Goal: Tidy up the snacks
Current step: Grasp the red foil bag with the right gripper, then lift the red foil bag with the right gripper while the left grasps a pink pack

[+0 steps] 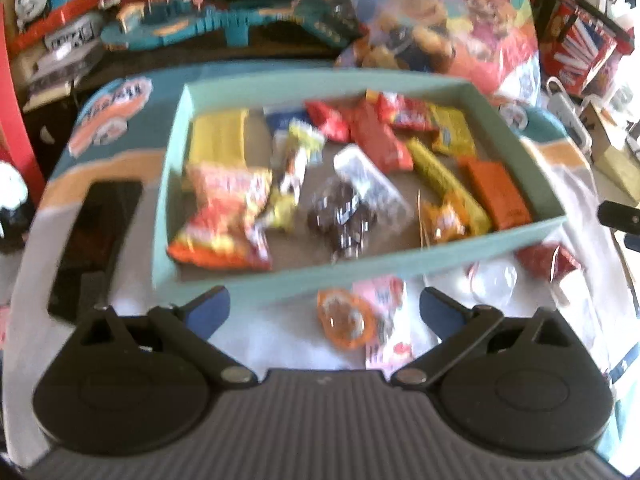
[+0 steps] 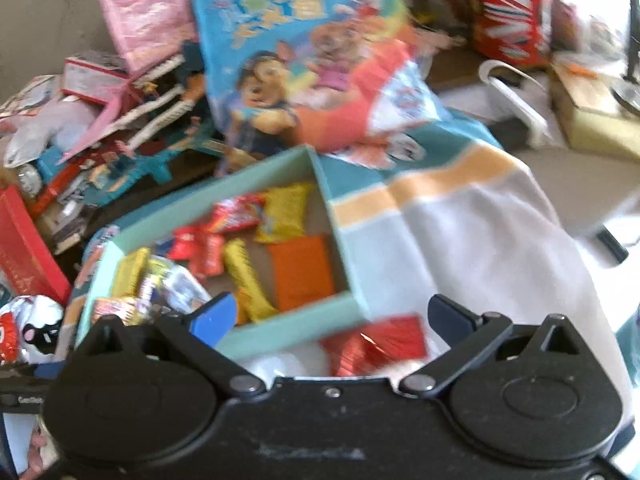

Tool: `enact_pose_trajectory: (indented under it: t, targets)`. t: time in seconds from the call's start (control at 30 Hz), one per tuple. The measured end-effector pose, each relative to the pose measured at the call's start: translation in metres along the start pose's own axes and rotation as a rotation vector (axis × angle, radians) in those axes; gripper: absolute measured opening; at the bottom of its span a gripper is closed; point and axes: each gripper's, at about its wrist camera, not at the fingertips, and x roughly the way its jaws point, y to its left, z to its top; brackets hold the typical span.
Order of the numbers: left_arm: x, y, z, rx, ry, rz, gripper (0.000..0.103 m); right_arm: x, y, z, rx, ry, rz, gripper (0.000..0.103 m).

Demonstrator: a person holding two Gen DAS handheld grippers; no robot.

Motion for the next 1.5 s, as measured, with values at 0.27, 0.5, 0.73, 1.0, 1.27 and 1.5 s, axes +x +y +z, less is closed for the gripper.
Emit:
enact_pose_trajectory:
  t: [0.27,0.5,0.73,1.0,1.27,1.5]
  targets:
    - [0.036,-0.002,-0.018,-0.034,0.067,0.028,0.103,0.019,-0.032,-0.034,0.106,0.076,-0.030,0.103]
    - [0.050,-0.004,-0.020,-0.024,0.083,0.046,0.103,0.037,-0.026,-0.038,0.088,0.082,-0.039,0.103]
    - [0.064,-0.017,-0.013,-0.011,0.070,0.031,0.103,0.064,-0.016,-0.024,-0.037,0.045,-0.093,0.061]
    - [0.063,-0.021,-0.027,0.069,0.022,0.069,0.082,0.067,0.007,-0.040,-0.044,0.105,-0.009,0.039]
    - [0.047,0.015,-0.049,0.046,0.036,0.091,0.087,0.062,0.054,-0.066,-0.113,0.142,0.092,0.040]
    - [0.034,0.033,-0.057,0.007,0.042,0.093,0.085,0.049,0.056,-0.065,-0.084,0.129,0.084,0.061]
